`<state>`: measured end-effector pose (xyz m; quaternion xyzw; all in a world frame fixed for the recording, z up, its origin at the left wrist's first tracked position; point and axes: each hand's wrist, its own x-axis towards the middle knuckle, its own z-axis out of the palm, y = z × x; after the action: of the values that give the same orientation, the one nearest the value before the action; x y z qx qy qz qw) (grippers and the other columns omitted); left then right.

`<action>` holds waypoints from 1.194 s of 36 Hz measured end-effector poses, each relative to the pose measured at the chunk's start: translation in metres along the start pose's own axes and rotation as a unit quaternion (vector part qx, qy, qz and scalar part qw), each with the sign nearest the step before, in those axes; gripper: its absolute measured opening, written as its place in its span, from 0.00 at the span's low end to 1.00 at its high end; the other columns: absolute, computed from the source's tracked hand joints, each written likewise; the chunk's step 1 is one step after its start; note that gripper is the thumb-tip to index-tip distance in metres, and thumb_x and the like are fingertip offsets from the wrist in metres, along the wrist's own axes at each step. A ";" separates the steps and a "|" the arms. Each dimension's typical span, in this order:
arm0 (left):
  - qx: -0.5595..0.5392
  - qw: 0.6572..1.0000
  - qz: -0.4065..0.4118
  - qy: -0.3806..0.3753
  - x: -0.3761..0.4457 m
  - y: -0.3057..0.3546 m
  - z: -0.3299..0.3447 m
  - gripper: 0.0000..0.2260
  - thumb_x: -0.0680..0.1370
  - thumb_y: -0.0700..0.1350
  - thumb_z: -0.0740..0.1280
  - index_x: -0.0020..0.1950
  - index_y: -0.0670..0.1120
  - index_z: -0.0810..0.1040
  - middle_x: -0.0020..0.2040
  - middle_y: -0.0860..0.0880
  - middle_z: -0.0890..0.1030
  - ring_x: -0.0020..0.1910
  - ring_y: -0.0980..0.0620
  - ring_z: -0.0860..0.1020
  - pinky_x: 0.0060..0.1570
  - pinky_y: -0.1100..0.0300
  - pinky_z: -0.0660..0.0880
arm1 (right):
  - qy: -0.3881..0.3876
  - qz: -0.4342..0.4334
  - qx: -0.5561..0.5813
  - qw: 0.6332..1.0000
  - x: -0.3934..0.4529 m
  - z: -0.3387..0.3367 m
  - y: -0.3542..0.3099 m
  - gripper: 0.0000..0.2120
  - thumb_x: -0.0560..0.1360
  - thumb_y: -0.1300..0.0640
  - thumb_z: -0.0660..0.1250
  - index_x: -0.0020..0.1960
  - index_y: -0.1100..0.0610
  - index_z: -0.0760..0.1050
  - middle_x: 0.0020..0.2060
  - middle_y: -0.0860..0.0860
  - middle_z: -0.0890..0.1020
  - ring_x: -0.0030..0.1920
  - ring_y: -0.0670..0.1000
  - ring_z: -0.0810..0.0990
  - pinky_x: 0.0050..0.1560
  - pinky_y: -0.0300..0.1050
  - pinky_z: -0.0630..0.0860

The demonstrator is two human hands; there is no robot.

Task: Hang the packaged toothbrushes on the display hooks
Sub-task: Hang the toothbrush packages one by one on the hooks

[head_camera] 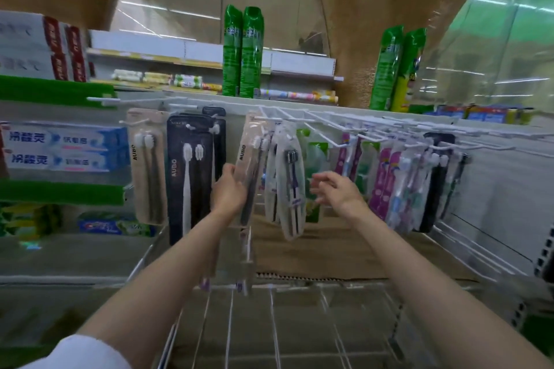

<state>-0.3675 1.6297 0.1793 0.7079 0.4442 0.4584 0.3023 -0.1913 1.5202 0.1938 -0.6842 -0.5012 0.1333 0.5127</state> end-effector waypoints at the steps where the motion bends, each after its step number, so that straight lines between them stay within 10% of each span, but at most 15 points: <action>1: -0.010 1.000 0.002 0.004 -0.001 0.001 0.003 0.07 0.80 0.43 0.58 0.58 0.44 0.67 0.49 0.44 0.77 0.43 0.48 0.75 0.41 0.54 0.73 | 0.002 -0.003 0.010 1.000 0.005 -0.001 -0.001 0.15 0.81 0.65 0.54 0.66 0.63 0.70 0.61 0.58 0.77 0.60 0.55 0.77 0.57 0.49 0.77; 11: -0.010 0.993 0.057 0.098 -0.026 0.025 0.026 0.11 0.77 0.35 0.60 0.59 0.39 0.66 0.62 0.41 0.63 0.57 0.48 0.68 0.60 0.59 0.65 | -0.030 -0.002 -0.022 0.999 0.057 0.022 -0.012 0.21 0.81 0.63 0.51 0.73 0.57 0.63 0.71 0.54 0.68 0.71 0.54 0.66 0.72 0.49 0.62; 19: -0.036 0.975 0.140 0.171 -0.026 0.051 0.030 0.04 0.77 0.34 0.60 0.45 0.42 0.69 0.45 0.50 0.67 0.39 0.58 0.67 0.42 0.76 0.66 | -0.019 -0.031 -0.021 0.999 0.099 0.030 -0.017 0.18 0.78 0.61 0.60 0.67 0.59 0.70 0.63 0.57 0.76 0.61 0.58 0.75 0.63 0.50 0.71; 26: -0.018 0.969 0.194 0.150 -0.031 0.061 0.037 0.07 0.74 0.32 0.62 0.43 0.44 0.71 0.41 0.51 0.70 0.37 0.57 0.69 0.38 0.71 0.67 | -0.036 -0.054 0.011 0.998 0.118 0.039 -0.011 0.12 0.76 0.61 0.63 0.35 0.54 0.75 0.41 0.58 0.80 0.44 0.53 0.77 0.45 0.44 0.71; 30: -0.022 0.968 0.199 0.151 -0.033 0.065 0.042 0.10 0.73 0.31 0.62 0.42 0.46 0.71 0.40 0.49 0.72 0.35 0.58 0.69 0.36 0.70 0.68 | -0.058 -0.065 0.087 0.992 0.119 0.039 -0.007 0.07 0.75 0.61 0.64 0.47 0.58 0.80 0.44 0.58 0.82 0.47 0.57 0.79 0.52 0.55 0.76; 33: -0.018 0.966 0.206 0.157 -0.033 0.066 0.046 0.14 0.73 0.30 0.62 0.39 0.50 0.69 0.41 0.47 0.74 0.36 0.56 0.70 0.36 0.69 0.68 | -0.072 -0.051 0.130 0.988 0.114 0.036 -0.011 0.09 0.76 0.63 0.60 0.50 0.62 0.78 0.37 0.52 0.78 0.39 0.51 0.77 0.39 0.44 0.78; 43: -0.030 0.979 0.169 0.105 -0.035 0.069 0.053 0.09 0.74 0.33 0.62 0.44 0.46 0.75 0.37 0.52 0.79 0.38 0.54 0.78 0.43 0.57 0.77 | 0.025 -0.142 -0.009 0.990 0.107 0.035 -0.013 0.16 0.80 0.58 0.56 0.36 0.60 0.74 0.33 0.56 0.76 0.35 0.54 0.72 0.32 0.45 0.63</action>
<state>-0.3011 1.5679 0.2026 0.7112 0.3332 0.5881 0.1930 -0.1735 1.6277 0.2252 -0.6143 -0.5812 0.0374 0.5324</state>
